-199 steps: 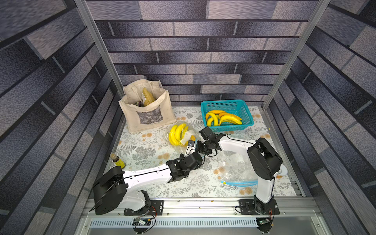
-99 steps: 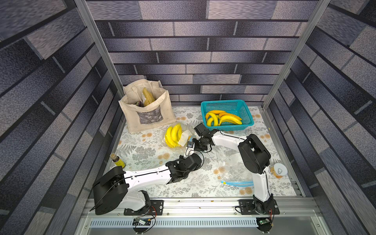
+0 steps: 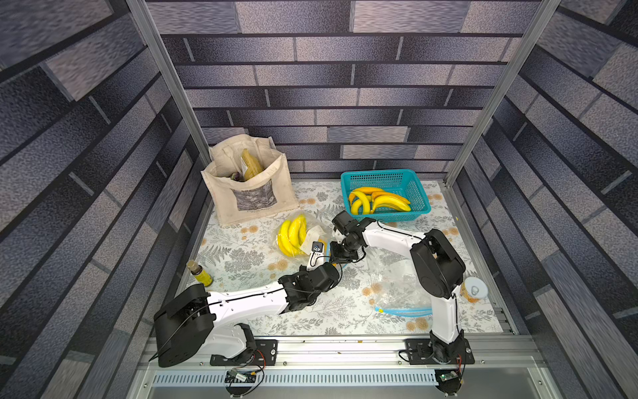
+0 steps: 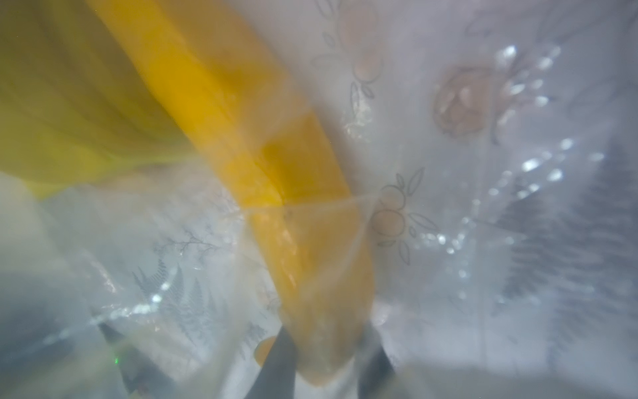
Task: Open the zip-top bag and take out the banana
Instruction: Pick up the banana from the zipper food storage bag.
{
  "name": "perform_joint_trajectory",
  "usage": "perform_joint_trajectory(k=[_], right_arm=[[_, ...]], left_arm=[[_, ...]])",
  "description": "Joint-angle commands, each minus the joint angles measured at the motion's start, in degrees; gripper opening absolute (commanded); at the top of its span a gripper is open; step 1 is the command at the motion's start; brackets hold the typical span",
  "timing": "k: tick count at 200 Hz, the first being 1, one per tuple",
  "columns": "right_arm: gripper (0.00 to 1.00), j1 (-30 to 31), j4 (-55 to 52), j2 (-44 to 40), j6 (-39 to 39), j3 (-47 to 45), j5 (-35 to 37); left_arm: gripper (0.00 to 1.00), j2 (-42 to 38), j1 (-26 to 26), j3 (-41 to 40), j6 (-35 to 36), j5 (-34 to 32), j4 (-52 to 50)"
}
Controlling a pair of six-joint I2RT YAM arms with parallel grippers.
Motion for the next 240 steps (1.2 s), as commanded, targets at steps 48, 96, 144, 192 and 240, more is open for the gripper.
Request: perform_joint_trajectory(k=[48, 96, 144, 192, 240], right_arm=[[0.22, -3.78, -0.84, -3.92, 2.02, 0.59, -9.8], [0.21, -4.99, -3.42, -3.83, 1.5, 2.48, -16.26], [0.21, -5.11, -15.14, -7.03, -8.87, 0.7, -15.8], [0.22, -5.11, -17.62, -18.32, -13.01, -10.5, -9.8], [0.22, -5.45, -21.79, -29.2, -14.65, -18.27, -6.78]], left_arm=[[0.16, 0.85, -2.08, 0.19, 0.73, -1.81, 0.93], [0.16, 1.27, -2.22, 0.56, 0.63, -2.32, 0.14], [0.16, 1.81, -1.01, 1.38, -0.64, -4.19, -2.59], [0.16, 2.51, 1.93, 2.52, 0.89, -2.33, -2.58], [0.16, 2.73, 2.93, 2.59, 0.7, -2.09, -2.58]])
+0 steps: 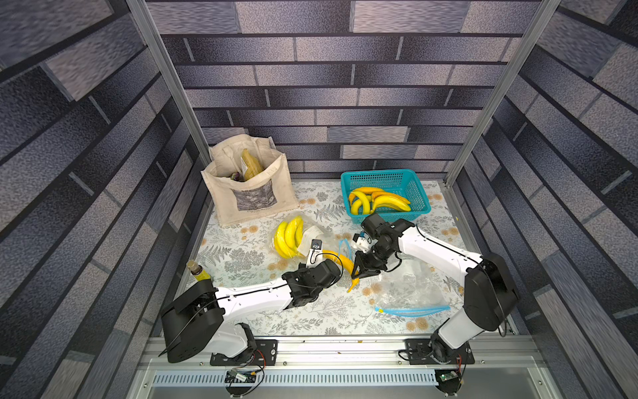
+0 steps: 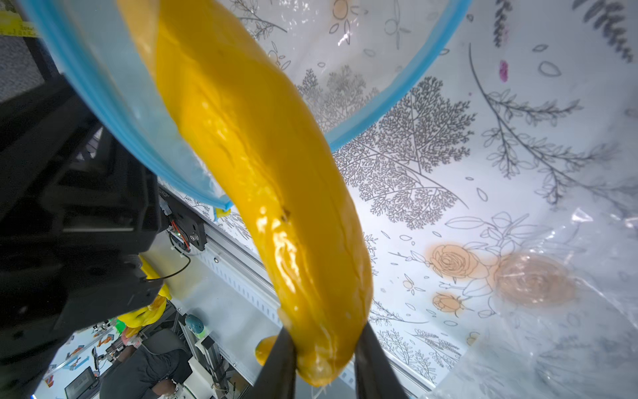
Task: Open the zip-top bag and take out the banana
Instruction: Pick up the banana from the zipper food storage bag, then place the banana in the basket.
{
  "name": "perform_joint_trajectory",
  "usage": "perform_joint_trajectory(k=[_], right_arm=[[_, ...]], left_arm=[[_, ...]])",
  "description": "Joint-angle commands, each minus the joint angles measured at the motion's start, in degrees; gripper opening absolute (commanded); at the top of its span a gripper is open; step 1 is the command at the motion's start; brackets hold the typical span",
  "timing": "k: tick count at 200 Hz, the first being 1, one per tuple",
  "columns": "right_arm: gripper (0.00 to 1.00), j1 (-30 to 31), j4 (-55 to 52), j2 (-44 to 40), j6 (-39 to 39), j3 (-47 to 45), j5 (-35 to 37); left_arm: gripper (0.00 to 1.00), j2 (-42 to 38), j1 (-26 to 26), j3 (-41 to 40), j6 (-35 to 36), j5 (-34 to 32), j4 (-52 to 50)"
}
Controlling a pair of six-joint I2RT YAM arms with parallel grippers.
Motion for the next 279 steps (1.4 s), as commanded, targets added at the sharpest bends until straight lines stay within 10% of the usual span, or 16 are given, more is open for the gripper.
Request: perform_joint_trajectory(k=[1, 104, 214, 279], right_arm=[[0.22, -0.32, -5.11, -4.23, -2.68, -3.27, 3.33], [0.2, -18.15, -1.8, -18.06, -0.22, -2.74, 9.29], [0.21, -28.86, 9.72, 23.92, 8.6, 38.72, 9.88], [0.46, -28.8, 14.11, 35.96, 12.75, 46.48, 11.37]], left_arm=[[0.16, 0.02, 0.88, 1.18, 0.66, -0.13, -1.62], [0.17, -6.1, 3.05, -1.17, 1.92, 0.34, -3.51], [0.61, -0.68, -4.6, 4.07, 3.24, -0.17, -5.11], [0.68, 6.14, -3.68, 9.45, 1.26, -2.25, -7.09]])
